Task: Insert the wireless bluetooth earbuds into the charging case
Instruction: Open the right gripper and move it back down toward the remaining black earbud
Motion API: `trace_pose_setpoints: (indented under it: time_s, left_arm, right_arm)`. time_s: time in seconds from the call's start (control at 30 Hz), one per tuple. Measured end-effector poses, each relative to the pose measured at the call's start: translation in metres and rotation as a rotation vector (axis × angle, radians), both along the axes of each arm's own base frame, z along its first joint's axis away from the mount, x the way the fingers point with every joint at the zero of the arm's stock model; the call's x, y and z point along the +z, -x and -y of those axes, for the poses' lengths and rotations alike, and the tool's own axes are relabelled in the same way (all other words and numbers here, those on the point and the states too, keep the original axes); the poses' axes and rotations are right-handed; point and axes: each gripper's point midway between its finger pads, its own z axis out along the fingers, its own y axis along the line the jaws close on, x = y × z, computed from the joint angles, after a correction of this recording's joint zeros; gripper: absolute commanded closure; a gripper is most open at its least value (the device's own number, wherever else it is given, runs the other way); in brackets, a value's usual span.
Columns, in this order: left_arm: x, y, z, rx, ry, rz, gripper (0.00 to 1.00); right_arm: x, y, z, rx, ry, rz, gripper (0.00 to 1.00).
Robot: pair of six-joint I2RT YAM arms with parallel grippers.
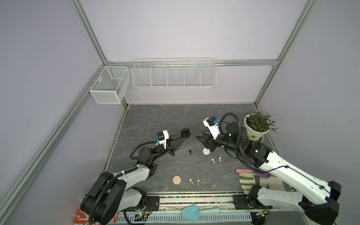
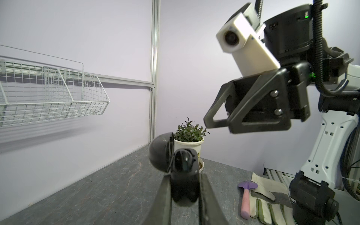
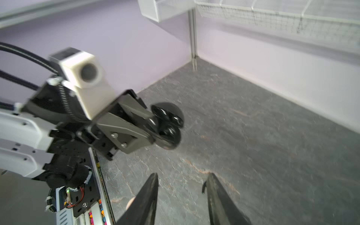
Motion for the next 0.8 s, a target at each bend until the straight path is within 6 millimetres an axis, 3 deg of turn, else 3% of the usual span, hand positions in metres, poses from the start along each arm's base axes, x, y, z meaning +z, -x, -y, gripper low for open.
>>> trace_pose_setpoints:
  time_s: [0.1,0.23,0.33,0.43,0.6,0.8]
  left_arm:
    - [-0.003,0.001,-0.003,0.011,0.005,-0.016,1.00]
    - [-0.001,0.001,-0.005,0.022,0.015,-0.023,1.00]
    - [-0.003,0.001,-0.008,0.035,0.018,-0.030,1.00]
    - [-0.005,0.002,-0.011,0.049,0.023,-0.038,1.00]
    - [0.001,0.002,-0.015,0.074,0.039,-0.035,1.00]
    - [0.003,0.001,-0.019,0.096,0.040,-0.053,1.00]
  right_arm:
    - [-0.050,-0.015,0.004,-0.066,0.087,-0.137,0.68]
    - [-0.125,-0.032,0.003,-0.104,0.221,-0.326,0.69]
    - [-0.170,-0.033,0.003,-0.100,0.297,-0.438,0.69]
    - [-0.203,-0.029,-0.001,-0.078,0.349,-0.519,0.69]
    - [-0.236,-0.025,-0.011,-0.045,0.396,-0.606,0.69]
    - [-0.251,-0.029,-0.025,-0.025,0.425,-0.629,0.64]
